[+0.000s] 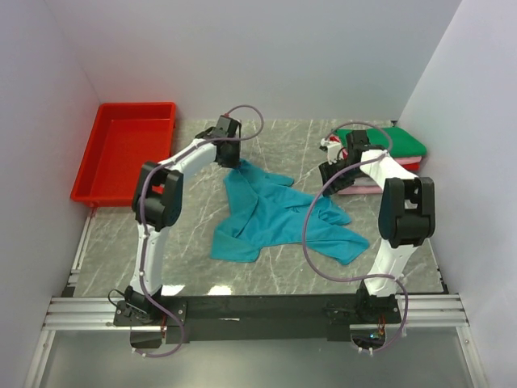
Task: Fold and stack the t-shirts
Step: Flatten the tshirt out
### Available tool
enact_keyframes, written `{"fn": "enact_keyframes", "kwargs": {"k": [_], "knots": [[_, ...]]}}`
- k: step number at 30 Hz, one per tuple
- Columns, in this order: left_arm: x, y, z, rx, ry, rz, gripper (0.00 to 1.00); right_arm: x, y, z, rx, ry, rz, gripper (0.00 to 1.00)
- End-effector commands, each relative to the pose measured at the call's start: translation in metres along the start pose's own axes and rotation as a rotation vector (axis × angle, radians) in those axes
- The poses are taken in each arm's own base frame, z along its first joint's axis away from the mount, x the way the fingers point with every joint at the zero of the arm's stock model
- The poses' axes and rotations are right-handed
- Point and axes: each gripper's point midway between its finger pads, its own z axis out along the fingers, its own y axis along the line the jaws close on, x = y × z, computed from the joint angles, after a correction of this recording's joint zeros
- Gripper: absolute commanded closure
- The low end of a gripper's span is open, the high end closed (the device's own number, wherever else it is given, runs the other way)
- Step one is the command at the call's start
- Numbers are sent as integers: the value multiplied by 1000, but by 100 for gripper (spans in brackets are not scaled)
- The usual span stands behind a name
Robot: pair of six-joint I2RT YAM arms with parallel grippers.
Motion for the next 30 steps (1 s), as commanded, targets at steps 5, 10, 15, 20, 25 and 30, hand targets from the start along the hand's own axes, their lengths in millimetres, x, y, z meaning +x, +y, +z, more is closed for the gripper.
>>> {"fn": "enact_keyframes", "kwargs": {"k": [5,10,15,20,25,30], "knots": [[-43,10,-80,80,-182,-69,100,14,29,9,-84,73,-59,57],[-40,21,-112,110,-211,-102,100,9,38,7,-112,73,-77,100],[-23,34,-139,137,-234,-149,100,11,86,-41,-238,-10,-244,100],[10,51,-153,134,-222,-214,100,90,153,-72,-410,69,-572,100],[41,62,-173,143,-222,-270,100,166,176,-67,-417,234,-771,100],[65,71,-189,148,-232,-305,99,127,165,-68,-303,74,-650,79]]}}
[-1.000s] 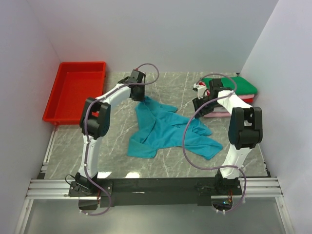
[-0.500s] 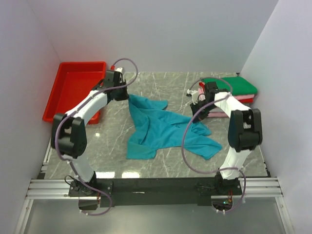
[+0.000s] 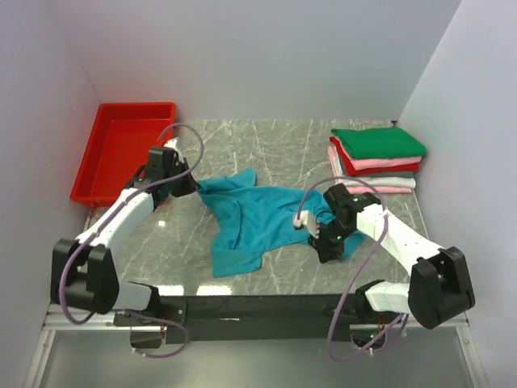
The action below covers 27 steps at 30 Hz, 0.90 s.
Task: Fold and stack the t-shirts
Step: Flatten the tshirt out
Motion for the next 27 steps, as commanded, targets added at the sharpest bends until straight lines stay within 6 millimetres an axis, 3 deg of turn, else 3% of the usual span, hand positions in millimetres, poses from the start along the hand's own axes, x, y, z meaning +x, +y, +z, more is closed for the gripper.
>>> {"fn": "enact_keyframes", "kwargs": {"k": [1,2,3,4,5,8,14,22,23,25,26,27], "knots": [[-4,-5,-16,49,-54,-28,100,-31,-47,-32,203,-142,50,68],[-4,-2,-18,45,-59,-34,100,-50,-68,-51,280,-206,48,59],[-3,0,-19,44,-58,-38,100,-51,-86,-60,311,-236,101,47],[-2,2,-19,44,-55,-41,100,-57,-99,-69,337,-267,147,43],[-2,1,-19,52,-54,-44,100,-74,-119,-90,390,-320,139,41],[-2,1,-19,59,-56,-47,100,-82,-164,-85,307,-285,226,39],[-15,2,-21,55,-75,-40,100,-91,-233,-61,249,-196,306,36],[-37,-3,-16,70,-91,-29,100,-74,-262,-41,270,-83,376,37],[-38,-4,-15,74,-90,-30,100,-71,-262,-37,262,-73,381,38],[-41,-7,-13,83,-87,-32,100,-71,-260,-33,244,-66,378,53],[-44,-9,-14,92,-91,-31,100,-73,-256,-34,223,-65,380,65],[-49,-13,-16,100,-100,-27,100,-80,-251,-36,201,-90,368,92]]}}
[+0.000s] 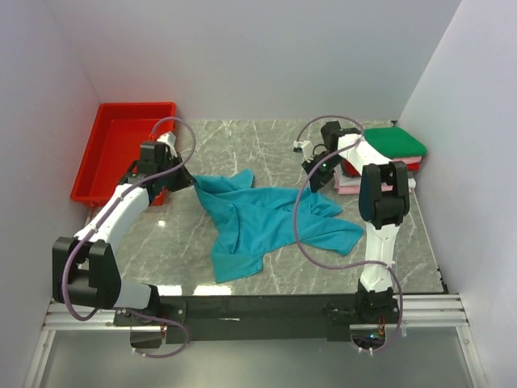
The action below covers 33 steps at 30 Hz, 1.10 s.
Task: Fold and stack the t-shirts
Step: Flatten the tshirt out
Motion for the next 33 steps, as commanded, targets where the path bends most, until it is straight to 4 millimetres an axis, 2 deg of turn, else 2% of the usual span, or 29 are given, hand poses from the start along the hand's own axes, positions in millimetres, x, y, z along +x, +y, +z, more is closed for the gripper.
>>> {"fn": "enact_keyframes", "kwargs": {"k": [1,2,3,4,7,8,9,10,11,13,14,15,16,17,18,20,21,23,24,28,30,33], "knots": [[-34,-26,-10,80,-73,42,100,-18,13,-18,-28,-35,-19,100],[-40,-29,-13,82,-85,52,100,-26,19,-35,-9,-74,-39,100],[-54,-38,-25,96,-119,68,100,-32,23,-47,9,-102,-54,100],[-63,-43,-32,100,-144,90,100,-47,29,-77,58,-171,-89,100],[-99,-64,-70,131,-265,139,100,-69,41,-133,151,-284,-119,100],[-108,-70,-82,140,-299,150,99,-81,51,-172,228,-359,-158,100],[-122,-81,-104,159,-363,163,100,-86,56,-190,264,-400,-160,100],[-128,-86,-115,166,-395,173,100,-91,62,-209,302,-440,-174,100],[-138,-93,-137,180,-454,187,100,-94,72,-241,374,-508,-198,100],[-148,-96,-161,168,-531,193,100,-95,83,-270,441,-568,-217,100],[-152,-99,-174,172,-573,199,100,-96,96,-298,501,-638,-242,100],[-156,-104,-197,186,-634,205,100,-94,100,-310,537,-663,-239,100],[-158,-105,-210,187,-673,207,100,-92,105,-321,561,-686,-245,100],[-162,-110,-225,204,-722,213,100,-90,116,-342,604,-737,-264,100],[-162,-115,-248,229,-779,221,100,-89,122,-351,622,-763,-262,100],[-163,-123,-275,270,-851,227,99,-87,140,-381,672,-835,-287,100],[-164,-131,-299,310,-912,235,100,-85,145,-391,690,-859,-288,100],[-161,-142,-321,369,-957,253,99,-83,163,-420,737,-928,-309,100],[-160,-150,-342,413,-1006,261,99,-81,168,-429,750,-949,-313,100],[-150,-174,-389,549,-1085,313,99,-73,203,-477,802,-1050,-351,100],[-141,-184,-411,619,-1106,339,99,-68,217,-492,819,-1091,-365,100],[-137,-193,-429,676,-1124,341,99,-61,232,-515,861,-1151,-378,100]]}}
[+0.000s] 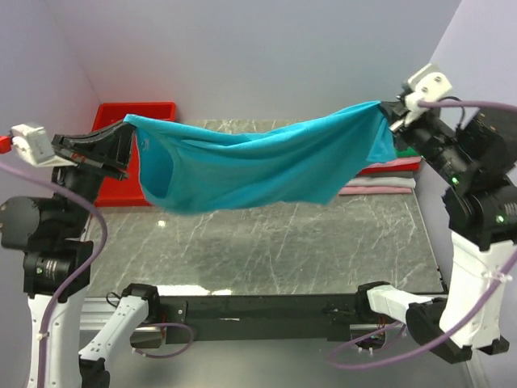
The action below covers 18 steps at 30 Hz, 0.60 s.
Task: Fold and stack the t-shirts
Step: Flatten the tshirt out
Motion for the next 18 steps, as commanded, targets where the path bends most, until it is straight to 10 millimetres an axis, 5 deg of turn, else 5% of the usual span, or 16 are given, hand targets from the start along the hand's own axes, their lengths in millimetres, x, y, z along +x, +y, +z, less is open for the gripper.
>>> {"fn": "enact_keyframes", "kwargs": {"k": [1,5,8,9,11,12,16,18], "knots": [[-36,-33,-7,117,-88,-14,99,-37,-13,-32,94,-110,-14,100],[-11,-15,7,69,-30,-55,99,-14,-13,-12,93,-58,1,100],[43,20,24,-19,73,-117,99,25,-7,24,62,16,24,100],[81,43,31,-79,151,-156,99,38,-4,35,52,41,32,100],[124,72,38,-167,221,-199,99,76,1,71,19,117,57,100],[170,97,41,-234,300,-239,100,90,3,85,8,146,66,100],[286,165,43,-431,500,-336,98,151,21,152,-96,267,134,98],[340,197,45,-513,615,-373,83,192,39,187,-152,367,173,56]]}}
